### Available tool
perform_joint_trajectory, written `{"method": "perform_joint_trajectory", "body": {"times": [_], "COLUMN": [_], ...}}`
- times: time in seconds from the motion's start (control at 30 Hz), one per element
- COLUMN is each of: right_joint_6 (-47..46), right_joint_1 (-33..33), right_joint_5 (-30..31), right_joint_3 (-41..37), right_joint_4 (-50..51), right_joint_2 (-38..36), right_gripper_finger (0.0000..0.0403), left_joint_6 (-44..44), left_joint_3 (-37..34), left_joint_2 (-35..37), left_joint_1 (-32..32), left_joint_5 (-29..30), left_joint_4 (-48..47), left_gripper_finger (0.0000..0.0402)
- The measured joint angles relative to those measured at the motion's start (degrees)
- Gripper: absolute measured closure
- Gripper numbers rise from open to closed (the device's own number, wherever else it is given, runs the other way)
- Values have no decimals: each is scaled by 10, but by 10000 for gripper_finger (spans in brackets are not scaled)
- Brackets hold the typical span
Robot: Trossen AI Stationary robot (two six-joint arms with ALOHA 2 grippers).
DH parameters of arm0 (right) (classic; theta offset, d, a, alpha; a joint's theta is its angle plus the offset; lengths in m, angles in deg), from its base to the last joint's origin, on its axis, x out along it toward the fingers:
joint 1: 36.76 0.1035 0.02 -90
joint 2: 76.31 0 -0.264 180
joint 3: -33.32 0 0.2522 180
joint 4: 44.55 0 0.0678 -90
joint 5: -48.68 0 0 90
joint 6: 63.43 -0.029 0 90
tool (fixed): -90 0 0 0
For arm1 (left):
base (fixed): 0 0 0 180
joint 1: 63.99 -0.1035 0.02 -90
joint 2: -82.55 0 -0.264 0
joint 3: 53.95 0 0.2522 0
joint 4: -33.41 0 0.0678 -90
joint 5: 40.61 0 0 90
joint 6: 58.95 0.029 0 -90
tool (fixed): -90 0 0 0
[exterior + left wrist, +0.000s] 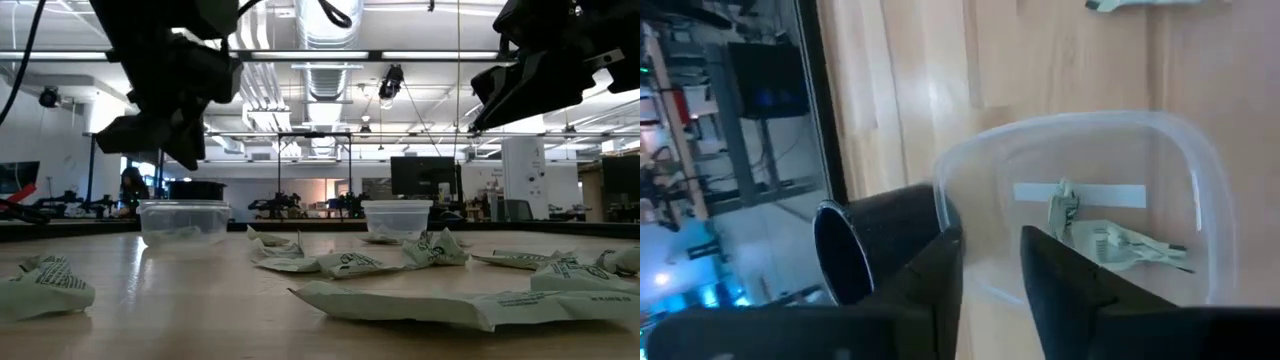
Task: Pick and place items into bin
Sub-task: Put the stevia packet into the right transparent bin
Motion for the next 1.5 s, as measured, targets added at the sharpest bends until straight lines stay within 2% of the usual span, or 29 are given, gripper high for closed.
{"method": "perform_joint_trajectory", "body": {"times": [0.17,0.23,0.6,1.03,1.3,1.5], "right_joint_6": [-25,-23,63,98,104,80], "right_joint_1": [7,15,28,26,-3,-27], "right_joint_5": [-8,-11,15,62,47,19], "right_joint_3": [-2,-3,-2,2,54,100], "right_joint_4": [1,0,-145,-242,-232,-143], "right_joint_2": [10,24,187,272,355,386], "right_gripper_finger": [335,335,332,257,241,253], "left_joint_6": [-1,-1,-1,0,0,0], "left_joint_3": [0,0,0,0,1,0], "left_joint_2": [29,40,57,57,58,59], "left_joint_1": [5,13,61,73,73,73], "left_joint_5": [-88,-97,-61,-52,-52,-52], "left_joint_4": [43,65,114,129,130,129], "left_gripper_finger": [303,303,303,303,303,303]}}
